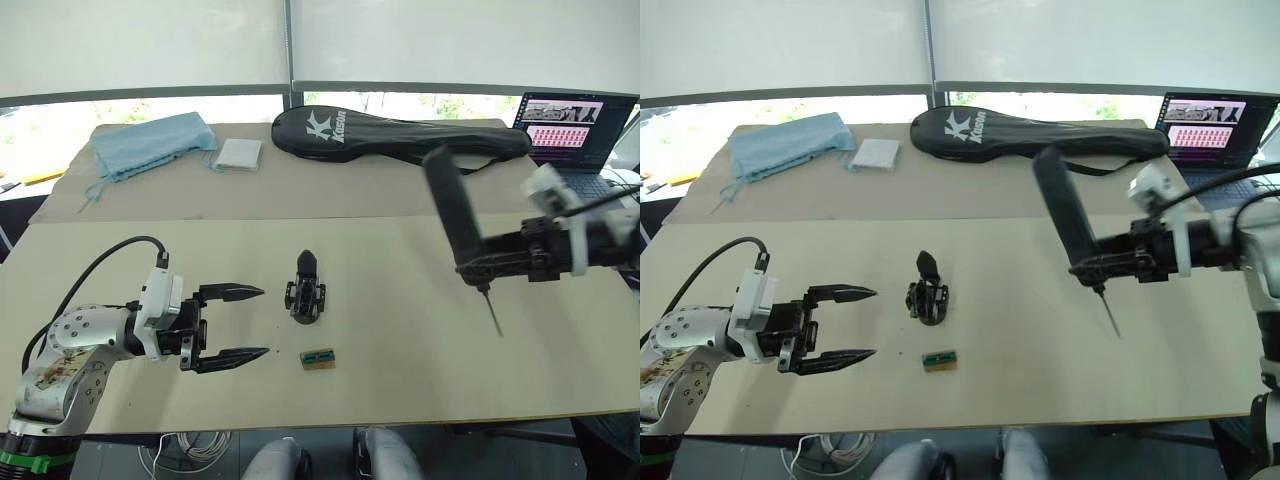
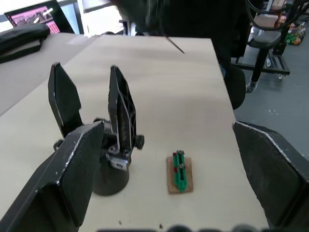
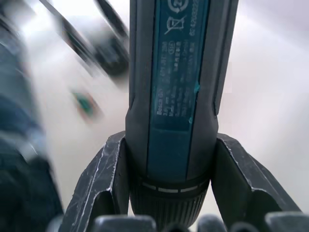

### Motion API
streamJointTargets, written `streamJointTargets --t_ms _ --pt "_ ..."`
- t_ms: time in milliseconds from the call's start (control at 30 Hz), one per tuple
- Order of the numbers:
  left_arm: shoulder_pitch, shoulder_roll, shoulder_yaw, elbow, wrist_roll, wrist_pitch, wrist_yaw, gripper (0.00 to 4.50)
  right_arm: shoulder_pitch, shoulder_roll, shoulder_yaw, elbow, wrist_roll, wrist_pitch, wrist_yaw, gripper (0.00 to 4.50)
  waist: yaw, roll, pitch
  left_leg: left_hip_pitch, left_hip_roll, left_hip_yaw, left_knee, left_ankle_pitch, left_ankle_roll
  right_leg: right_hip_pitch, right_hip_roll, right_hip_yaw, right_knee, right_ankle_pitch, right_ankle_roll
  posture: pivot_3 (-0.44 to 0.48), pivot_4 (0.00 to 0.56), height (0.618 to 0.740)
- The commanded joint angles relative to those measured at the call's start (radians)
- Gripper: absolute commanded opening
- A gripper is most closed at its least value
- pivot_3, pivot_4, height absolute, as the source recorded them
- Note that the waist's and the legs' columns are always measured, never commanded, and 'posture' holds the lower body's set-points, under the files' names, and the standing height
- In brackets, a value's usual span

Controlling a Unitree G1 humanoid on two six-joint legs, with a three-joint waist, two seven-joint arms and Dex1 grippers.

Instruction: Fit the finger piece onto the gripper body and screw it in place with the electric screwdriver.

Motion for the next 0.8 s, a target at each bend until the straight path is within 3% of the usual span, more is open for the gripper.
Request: streamJointTargets --t_ms 33,200,367,633,800 --pt "0.056 0.022 0.015 0.070 0.077 -0.121 -0.068 4.50 0.088 0.088 -0.147 -0.219 0.119 -0.038 -0.103 1.93 0.001 0.000 0.000 0.000 0.000 0.000 0.000 0.000 0.000 0.000 0.000 0.000 0.000 0.000 0.000 0.000 0.150 0.740" --pt "0.104 -0.035 0.012 0.167 0.138 -0.265 -0.064 4.50 0.255 0.312 -0.136 -0.460 0.149 -0.318 -0.149 1.93 0.004 0.000 0.000 0.000 -0.001 0.000 0.000 0.000 0.000 -0.001 0.000 0.001 0.001 0.000 0.000 0.000 0.150 0.740" --pt "0.139 -0.062 -0.029 0.190 0.153 -0.271 -0.047 4.50 0.260 0.501 -0.017 -0.486 0.113 -0.521 -0.210 1.93 0.000 -0.001 -0.001 0.000 -0.002 0.001 0.000 0.000 0.000 -0.001 0.000 0.001 0.001 0.001 0.000 0.000 0.150 0.740" --pt "0.120 -0.119 -0.113 0.205 0.222 -0.290 0.011 4.50 0.252 0.578 0.170 -0.409 0.070 -0.653 -0.196 1.93 -0.001 -0.002 -0.001 0.001 -0.002 0.001 0.000 0.000 0.000 -0.001 0.002 0.001 0.001 0.001 0.000 0.000 0.150 0.740" --pt "0.080 -0.145 -0.200 0.190 0.289 -0.278 0.067 4.50 0.237 0.557 0.217 -0.341 0.069 -0.692 -0.138 1.93 0.001 -0.002 -0.001 0.001 -0.002 0.001 0.000 0.000 0.001 -0.001 0.002 0.001 0.001 0.001 0.000 0.000 0.150 0.740"
